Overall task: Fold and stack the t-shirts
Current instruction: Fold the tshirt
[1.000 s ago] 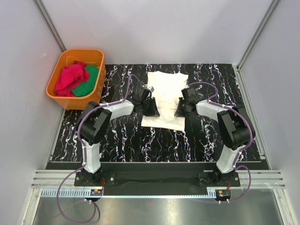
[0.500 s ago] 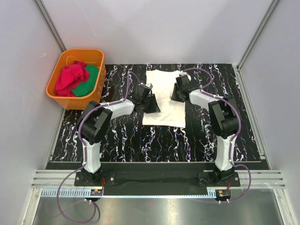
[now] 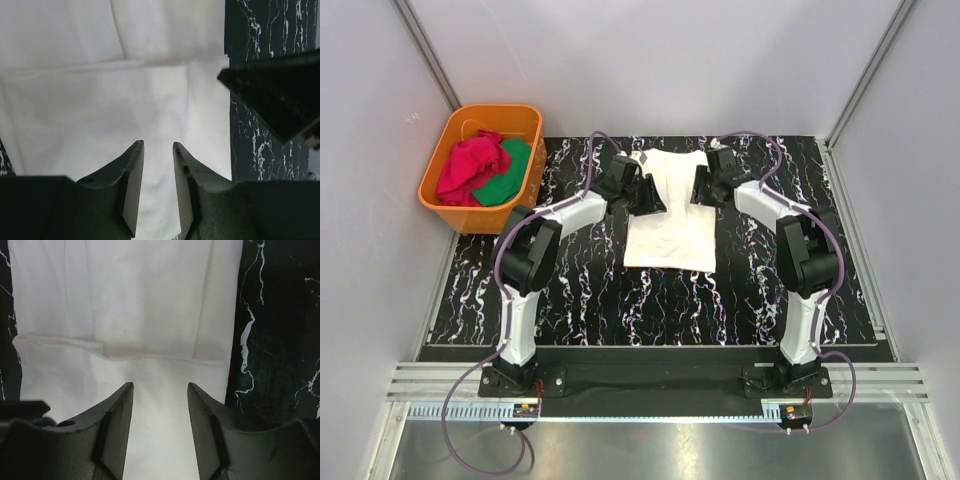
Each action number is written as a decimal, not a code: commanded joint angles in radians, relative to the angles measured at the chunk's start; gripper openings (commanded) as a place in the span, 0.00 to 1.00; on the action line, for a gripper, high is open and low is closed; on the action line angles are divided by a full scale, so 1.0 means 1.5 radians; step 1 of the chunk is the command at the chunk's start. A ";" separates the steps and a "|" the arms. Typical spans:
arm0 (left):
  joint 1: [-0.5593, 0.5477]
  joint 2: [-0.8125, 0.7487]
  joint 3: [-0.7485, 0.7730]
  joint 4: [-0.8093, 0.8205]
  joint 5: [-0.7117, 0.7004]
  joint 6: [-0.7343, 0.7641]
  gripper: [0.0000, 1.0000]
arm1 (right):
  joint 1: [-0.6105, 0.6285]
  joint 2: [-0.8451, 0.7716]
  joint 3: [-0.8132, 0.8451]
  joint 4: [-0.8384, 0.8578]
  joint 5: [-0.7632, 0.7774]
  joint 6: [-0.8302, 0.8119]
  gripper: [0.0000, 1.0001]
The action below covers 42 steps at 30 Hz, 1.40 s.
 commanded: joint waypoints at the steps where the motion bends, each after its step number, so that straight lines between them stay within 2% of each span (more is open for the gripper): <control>1: 0.027 0.057 0.065 0.013 0.087 0.011 0.34 | -0.020 -0.040 -0.031 0.024 -0.085 -0.002 0.55; 6: 0.061 0.098 0.068 0.005 0.081 0.009 0.33 | -0.075 0.004 -0.049 0.072 -0.173 0.036 0.52; 7: 0.068 0.105 0.070 0.002 0.080 0.007 0.33 | -0.081 0.023 -0.050 0.081 -0.181 0.046 0.48; 9: 0.084 0.121 0.075 -0.010 0.082 0.005 0.33 | -0.101 0.043 -0.046 0.087 -0.183 0.049 0.45; 14: 0.104 0.125 0.058 -0.024 0.059 -0.010 0.33 | -0.124 0.096 -0.038 0.077 -0.188 0.056 0.31; 17: 0.104 0.107 0.053 -0.012 0.083 -0.018 0.35 | -0.125 0.101 -0.032 0.054 -0.173 0.049 0.30; 18: 0.101 0.097 0.040 0.001 0.090 -0.021 0.39 | -0.125 0.090 -0.033 0.050 -0.170 0.043 0.30; 19: 0.100 0.086 0.036 0.016 0.099 -0.024 0.46 | -0.126 0.079 -0.037 0.053 -0.170 0.042 0.31; 23: 0.101 0.017 0.038 -0.003 0.088 -0.004 0.54 | -0.129 0.042 -0.038 0.036 -0.185 0.039 0.46; 24: 0.104 0.007 0.041 -0.011 0.082 0.005 0.55 | -0.131 0.034 -0.042 0.035 -0.193 0.046 0.50; 27: 0.114 -0.019 0.050 -0.037 0.046 0.049 0.56 | -0.138 0.020 -0.051 0.040 -0.239 0.059 0.54; 31: 0.128 -0.008 0.069 -0.067 0.022 0.108 0.50 | -0.138 0.023 -0.060 0.055 -0.278 0.064 0.59; 34: 0.133 0.026 0.092 -0.079 0.033 0.121 0.45 | -0.139 0.035 -0.059 0.063 -0.298 0.065 0.59; 42: 0.134 0.109 0.153 -0.085 0.046 0.128 0.45 | -0.141 0.062 -0.048 0.074 -0.317 0.070 0.51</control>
